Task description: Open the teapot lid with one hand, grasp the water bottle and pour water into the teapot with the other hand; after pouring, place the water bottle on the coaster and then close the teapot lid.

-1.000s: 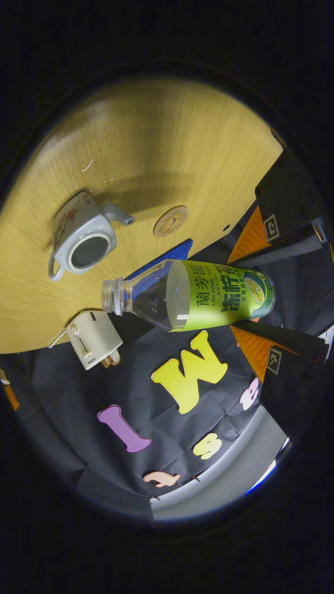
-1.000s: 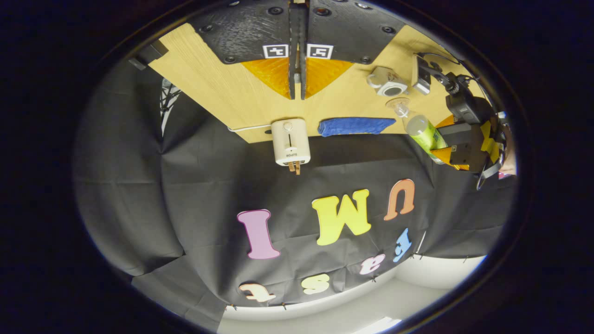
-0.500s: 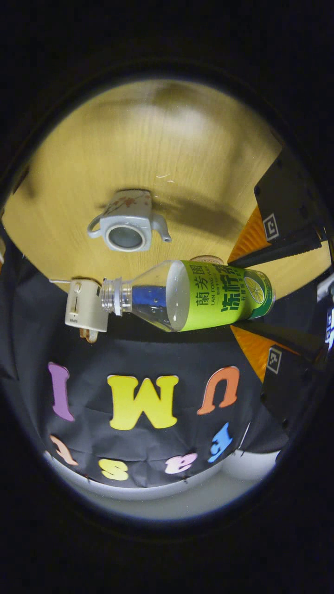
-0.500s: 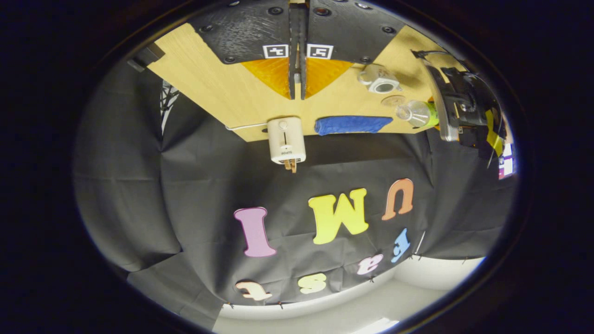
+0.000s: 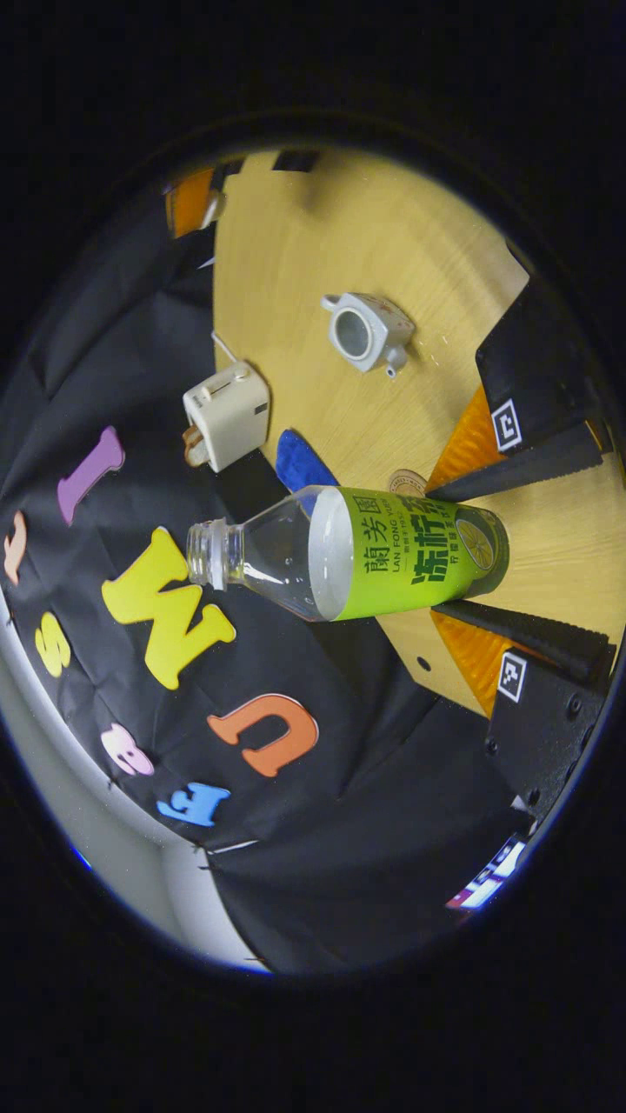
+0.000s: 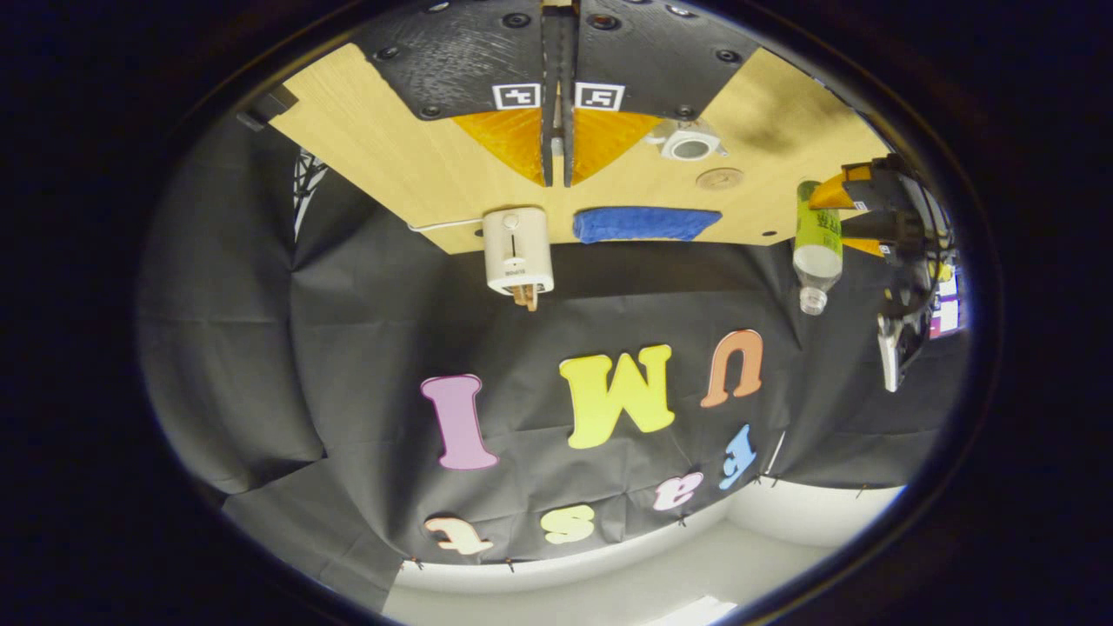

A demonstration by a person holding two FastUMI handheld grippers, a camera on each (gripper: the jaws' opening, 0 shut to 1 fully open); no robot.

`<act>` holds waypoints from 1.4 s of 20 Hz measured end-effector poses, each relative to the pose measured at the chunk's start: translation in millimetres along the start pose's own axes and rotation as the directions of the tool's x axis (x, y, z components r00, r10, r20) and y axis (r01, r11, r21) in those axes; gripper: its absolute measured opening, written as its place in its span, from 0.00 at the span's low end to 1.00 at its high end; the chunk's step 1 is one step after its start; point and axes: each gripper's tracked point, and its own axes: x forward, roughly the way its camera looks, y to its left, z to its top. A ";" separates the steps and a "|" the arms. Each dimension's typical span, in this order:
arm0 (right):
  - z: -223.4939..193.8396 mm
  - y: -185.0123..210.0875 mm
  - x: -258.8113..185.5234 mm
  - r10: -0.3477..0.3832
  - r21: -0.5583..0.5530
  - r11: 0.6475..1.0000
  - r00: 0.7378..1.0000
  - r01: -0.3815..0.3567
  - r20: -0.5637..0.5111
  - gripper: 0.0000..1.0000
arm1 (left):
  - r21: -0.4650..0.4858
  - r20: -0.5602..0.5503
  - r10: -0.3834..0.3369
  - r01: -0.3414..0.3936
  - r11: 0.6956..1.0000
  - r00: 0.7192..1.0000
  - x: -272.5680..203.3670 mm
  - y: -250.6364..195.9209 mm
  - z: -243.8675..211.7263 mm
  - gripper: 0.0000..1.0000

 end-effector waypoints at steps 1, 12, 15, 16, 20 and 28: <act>0.1 3.8 1.2 0.004 -0.004 1.000 1.000 -0.004 0.000 0.00 | -0.068 0.008 -0.012 0.013 0.998 1.000 -1.3 0.3 0.7 0.69; -8.5 25.5 11.1 0.025 -0.033 0.999 1.000 -0.026 -0.019 0.00 | -0.489 0.172 -0.005 0.090 0.868 0.985 57.7 34.6 31.9 0.69; -18.7 33.9 16.1 0.033 -0.032 0.999 0.999 -0.034 -0.040 0.00 | -0.470 0.160 -0.025 0.099 0.877 0.987 88.0 33.9 30.5 0.69; -21.6 35.4 17.8 0.034 -0.034 0.999 0.998 -0.036 -0.048 0.00 | -0.459 0.152 -0.037 0.104 0.882 0.988 97.2 31.3 28.7 0.69; -34.8 37.9 24.2 0.031 -0.040 0.999 0.996 -0.035 -0.081 0.00 | -0.436 0.131 -0.085 0.135 0.890 0.988 129.9 16.4 19.0 0.69; -45.6 37.0 33.9 0.019 -0.045 0.999 0.994 -0.024 -0.110 0.00 | -0.462 0.051 -0.160 0.165 0.871 0.986 161.0 -4.4 -11.4 0.69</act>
